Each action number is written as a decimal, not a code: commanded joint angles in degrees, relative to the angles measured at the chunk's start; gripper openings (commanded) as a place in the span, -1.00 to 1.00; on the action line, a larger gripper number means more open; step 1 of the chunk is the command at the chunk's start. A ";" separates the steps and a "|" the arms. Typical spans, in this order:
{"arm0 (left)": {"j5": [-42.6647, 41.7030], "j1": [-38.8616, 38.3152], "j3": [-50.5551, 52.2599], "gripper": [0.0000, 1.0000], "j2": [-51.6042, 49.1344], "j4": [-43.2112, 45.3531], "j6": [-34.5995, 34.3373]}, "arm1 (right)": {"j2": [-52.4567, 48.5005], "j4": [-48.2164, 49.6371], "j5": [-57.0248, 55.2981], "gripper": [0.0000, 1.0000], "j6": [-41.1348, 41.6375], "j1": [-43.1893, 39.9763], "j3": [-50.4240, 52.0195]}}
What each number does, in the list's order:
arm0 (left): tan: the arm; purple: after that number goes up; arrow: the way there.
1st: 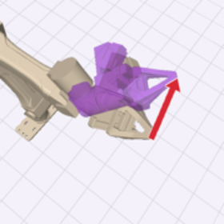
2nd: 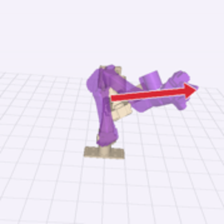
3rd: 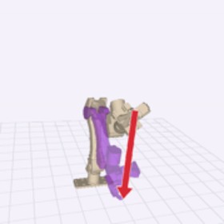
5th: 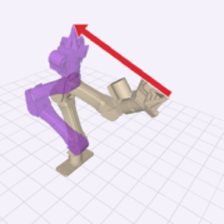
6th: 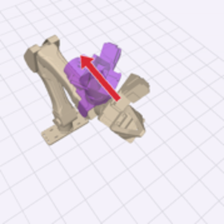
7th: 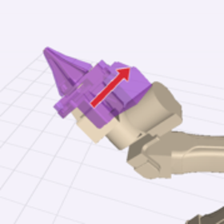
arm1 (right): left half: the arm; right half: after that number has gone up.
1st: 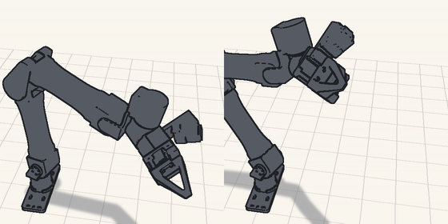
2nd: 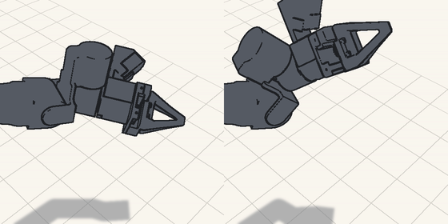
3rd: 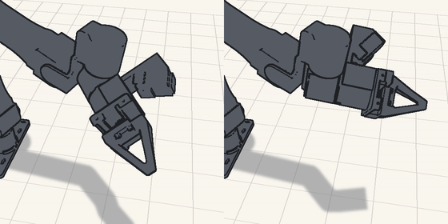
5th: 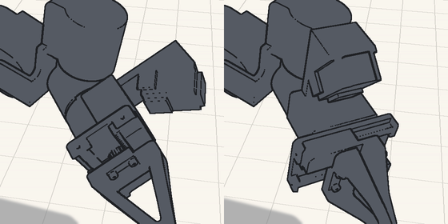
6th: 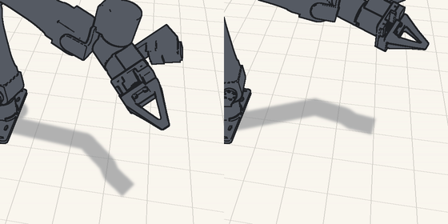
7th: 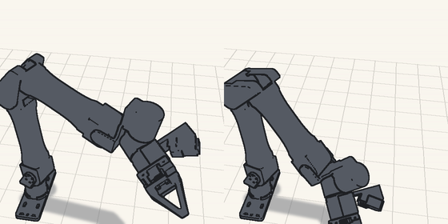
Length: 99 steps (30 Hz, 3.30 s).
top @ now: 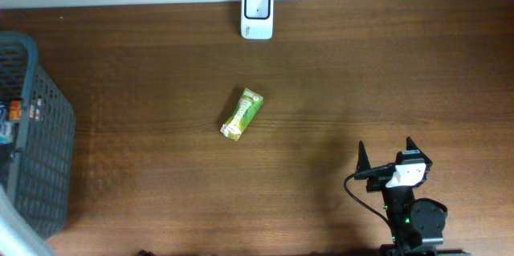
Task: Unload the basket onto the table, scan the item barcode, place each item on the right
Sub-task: 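Grasp the white snack bag in the basket and set it beside the carton, then grasp the orange tissue pack in the basket and place it right of carton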
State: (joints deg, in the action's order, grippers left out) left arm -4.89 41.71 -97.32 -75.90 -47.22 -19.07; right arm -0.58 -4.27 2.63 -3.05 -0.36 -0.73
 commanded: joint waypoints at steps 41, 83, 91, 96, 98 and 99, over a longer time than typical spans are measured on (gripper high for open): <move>19.39 -17.07 -46.05 0.98 -27.85 -38.58 -3.91 | 0.39 -0.07 -0.26 0.97 0.07 0.31 0.42; 2.05 -0.28 -8.33 0.99 -53.20 4.63 27.43 | 0.26 -0.07 -0.26 0.97 0.07 0.31 0.42; 2.08 -0.28 -8.33 0.68 -56.52 5.64 28.20 | 0.26 -0.07 -0.26 0.97 0.04 0.31 0.42; 2.08 -0.28 -8.35 -0.24 -56.87 4.50 28.17 | 0.26 -0.07 -0.26 0.97 0.04 0.31 0.42; 2.08 -0.28 -8.35 -0.42 -56.87 2.80 28.15 | 0.26 -0.07 -0.28 0.97 0.07 0.31 0.42; 2.10 -0.28 -8.35 -0.50 -56.87 1.49 27.87 | 0.26 -0.07 -0.26 0.97 0.04 0.31 0.42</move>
State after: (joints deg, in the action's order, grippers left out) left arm -1.69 41.91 -105.91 -129.88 -42.96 7.77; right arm -0.58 -4.27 2.63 -3.05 -0.36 -0.73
